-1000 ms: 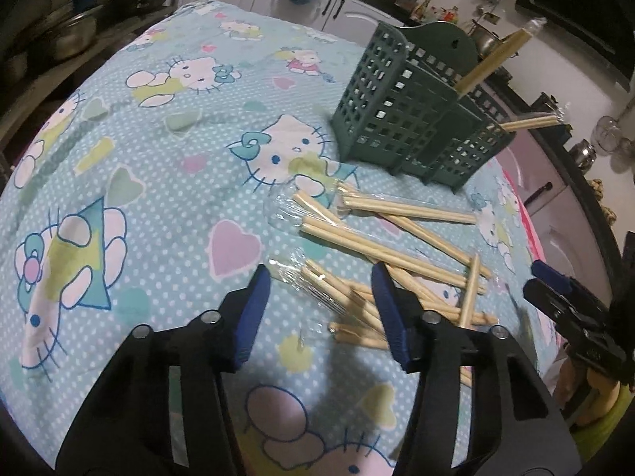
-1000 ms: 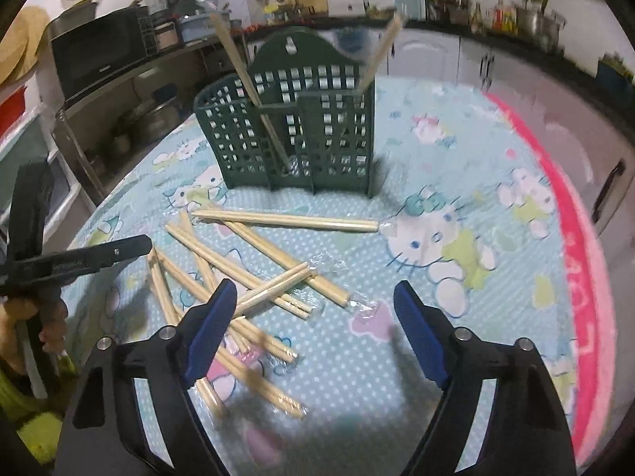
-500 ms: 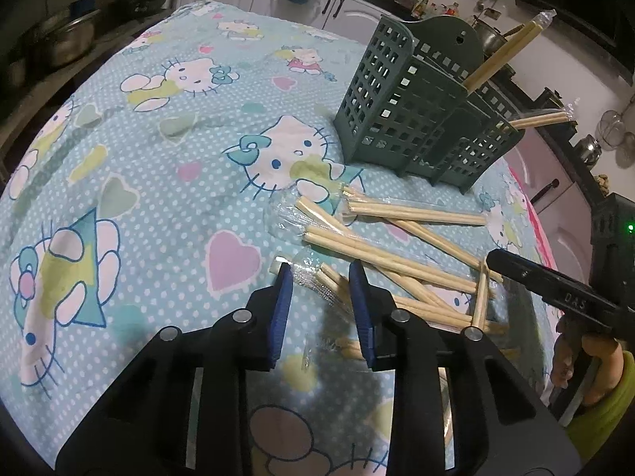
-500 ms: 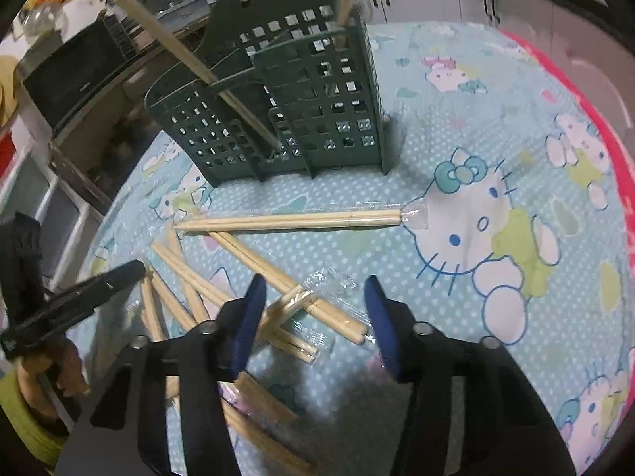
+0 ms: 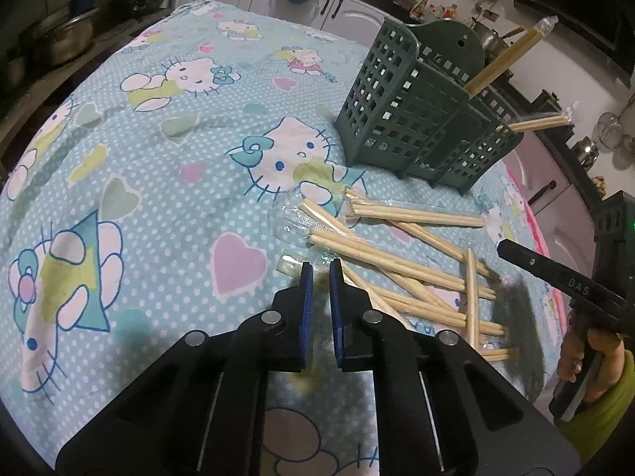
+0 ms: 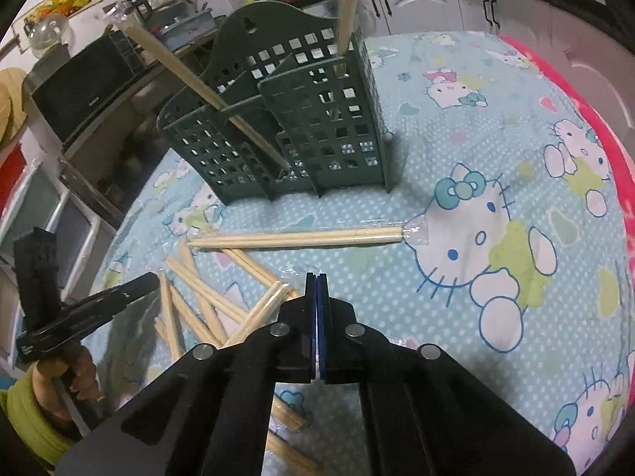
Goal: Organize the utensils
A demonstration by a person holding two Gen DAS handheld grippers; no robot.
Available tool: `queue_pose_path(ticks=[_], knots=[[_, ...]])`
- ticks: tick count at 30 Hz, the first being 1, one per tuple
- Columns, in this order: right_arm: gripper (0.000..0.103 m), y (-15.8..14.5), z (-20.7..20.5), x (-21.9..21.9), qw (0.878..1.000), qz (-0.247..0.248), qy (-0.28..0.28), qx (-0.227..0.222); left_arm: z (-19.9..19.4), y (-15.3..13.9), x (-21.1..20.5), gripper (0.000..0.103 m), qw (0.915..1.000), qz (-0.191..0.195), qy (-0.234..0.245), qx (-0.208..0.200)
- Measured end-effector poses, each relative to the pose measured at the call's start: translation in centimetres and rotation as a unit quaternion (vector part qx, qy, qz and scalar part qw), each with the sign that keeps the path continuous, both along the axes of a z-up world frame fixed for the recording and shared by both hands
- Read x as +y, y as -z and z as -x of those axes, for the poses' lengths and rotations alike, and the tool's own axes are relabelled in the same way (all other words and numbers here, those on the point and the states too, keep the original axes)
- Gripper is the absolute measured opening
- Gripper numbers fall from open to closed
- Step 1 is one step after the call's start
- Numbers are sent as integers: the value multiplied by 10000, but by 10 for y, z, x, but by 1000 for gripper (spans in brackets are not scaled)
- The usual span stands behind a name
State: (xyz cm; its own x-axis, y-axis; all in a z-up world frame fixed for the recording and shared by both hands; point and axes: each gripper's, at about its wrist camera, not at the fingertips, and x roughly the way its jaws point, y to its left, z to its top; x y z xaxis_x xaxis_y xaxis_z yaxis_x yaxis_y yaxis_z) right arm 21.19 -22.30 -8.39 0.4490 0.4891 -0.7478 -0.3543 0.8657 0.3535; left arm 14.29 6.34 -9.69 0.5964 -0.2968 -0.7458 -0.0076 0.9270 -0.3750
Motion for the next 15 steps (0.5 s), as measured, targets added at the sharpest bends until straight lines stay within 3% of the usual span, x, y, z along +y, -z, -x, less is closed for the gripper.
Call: queue_pose_path(ticks=[3,5,6,13,14,15], knots=[[24,-2,-1,8,9999,125,-94,24,0,-3,2,6,10000,65,15,-36],[33,-4,-1,13,9998,128,-127,11,-2,-5,3,16,9999,117,16,-30],[39,-4,-3,17,9997,195,-126,55,-3,-6,3,26,9999,116,10,-30],[39,15,-20,33,9979,276,15,578,-15,-7,-2,34,9999,-9,73,111],[38,18,-22,33,9976,216,34,661,-18,-6,-5,34,9998,-42,97,156],[29,19,-23,34,9976,221,59,654,-19,-5,-6,34,9998,-75,114,154]])
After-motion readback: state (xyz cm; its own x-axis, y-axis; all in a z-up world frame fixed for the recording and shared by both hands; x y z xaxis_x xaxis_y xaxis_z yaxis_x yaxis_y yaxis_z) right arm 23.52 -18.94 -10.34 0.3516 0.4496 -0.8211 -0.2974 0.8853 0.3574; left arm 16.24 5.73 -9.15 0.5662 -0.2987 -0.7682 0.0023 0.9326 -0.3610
